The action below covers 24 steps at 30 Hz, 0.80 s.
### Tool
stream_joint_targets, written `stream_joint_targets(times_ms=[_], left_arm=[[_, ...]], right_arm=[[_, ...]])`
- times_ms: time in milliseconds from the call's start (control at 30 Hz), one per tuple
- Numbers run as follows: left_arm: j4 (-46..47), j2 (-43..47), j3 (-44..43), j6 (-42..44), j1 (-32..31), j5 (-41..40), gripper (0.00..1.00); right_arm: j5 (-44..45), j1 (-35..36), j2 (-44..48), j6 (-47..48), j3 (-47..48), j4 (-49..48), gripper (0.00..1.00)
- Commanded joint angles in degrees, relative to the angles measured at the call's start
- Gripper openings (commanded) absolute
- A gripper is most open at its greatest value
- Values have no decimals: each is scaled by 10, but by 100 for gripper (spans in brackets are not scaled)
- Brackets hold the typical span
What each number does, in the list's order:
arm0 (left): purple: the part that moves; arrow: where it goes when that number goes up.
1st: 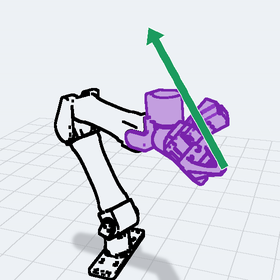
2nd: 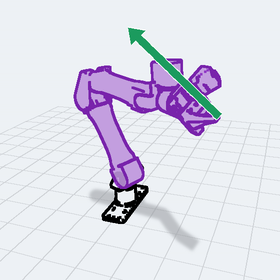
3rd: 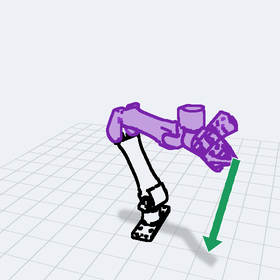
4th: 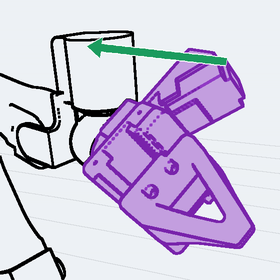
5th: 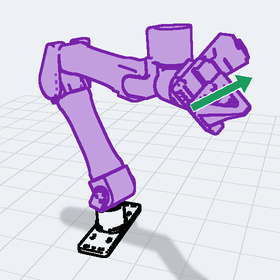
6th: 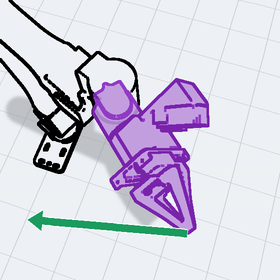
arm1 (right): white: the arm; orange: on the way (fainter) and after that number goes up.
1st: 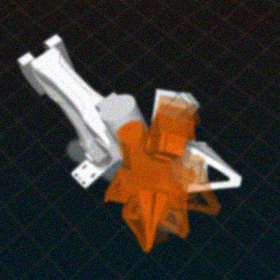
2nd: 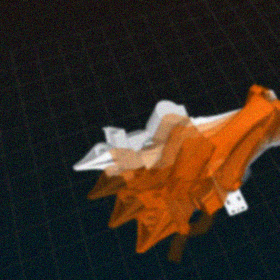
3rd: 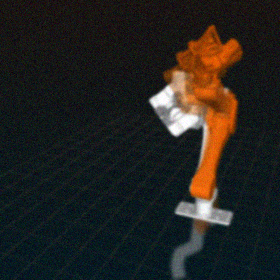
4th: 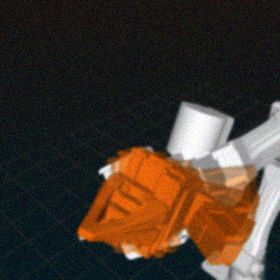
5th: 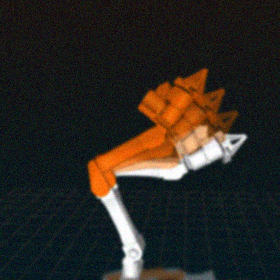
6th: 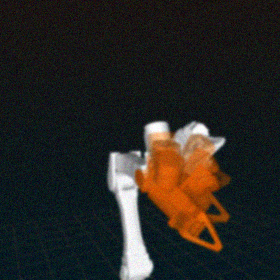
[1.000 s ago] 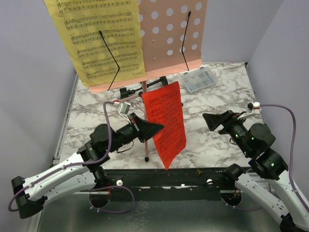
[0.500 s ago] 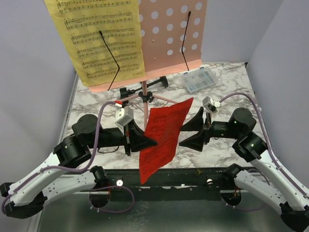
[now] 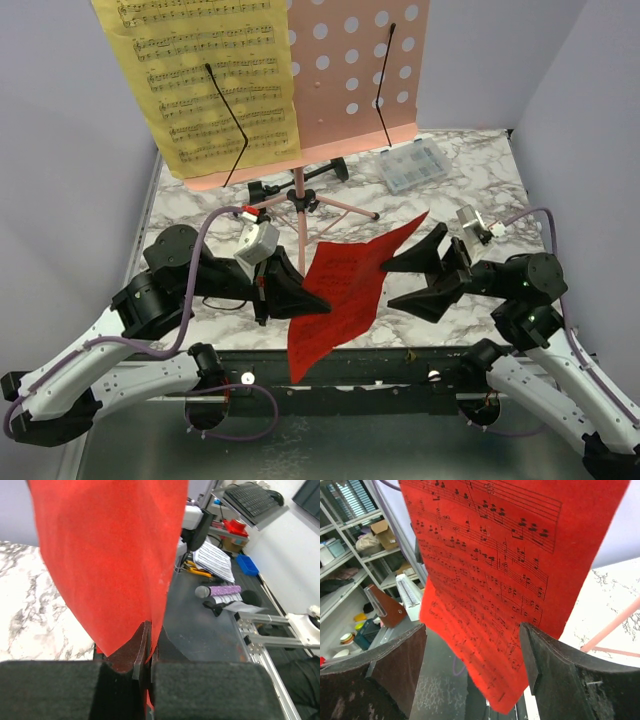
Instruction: Set up the instrument practice props
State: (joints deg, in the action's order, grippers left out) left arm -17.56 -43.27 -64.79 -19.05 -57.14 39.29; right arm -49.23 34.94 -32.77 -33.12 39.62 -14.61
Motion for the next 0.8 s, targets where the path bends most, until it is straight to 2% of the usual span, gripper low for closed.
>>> stream_joint_targets(times_ms=[0, 133, 267, 400, 567, 633, 700, 767], left_arm=[[25, -15, -21, 7, -3, 68, 0], [28, -19, -31, 3, -3, 70, 0], [28, -9, -33, 14, -3, 49, 0], [27, -10, -39, 17, -3, 45, 0], [53, -14, -31, 8, -3, 53, 0], [59, -20, -34, 3, -4, 56, 0], [60, -22, -38, 2, -3, 53, 0], [61, -25, -38, 0, -3, 28, 0]], right_arm=[[-2, 2, 6, -2, 4, 1, 80], [16, 2, 35, 15, 17, 52, 80], [113, 2, 80, 70, 34, 162, 81], [145, 2, 88, 76, 49, 201, 81], [113, 2, 81, 38, 29, 122, 82], [102, 2, 71, 33, 41, 128, 82], [76, 2, 75, 24, 41, 107, 79], [23, 2, 78, -6, 26, 45, 73]])
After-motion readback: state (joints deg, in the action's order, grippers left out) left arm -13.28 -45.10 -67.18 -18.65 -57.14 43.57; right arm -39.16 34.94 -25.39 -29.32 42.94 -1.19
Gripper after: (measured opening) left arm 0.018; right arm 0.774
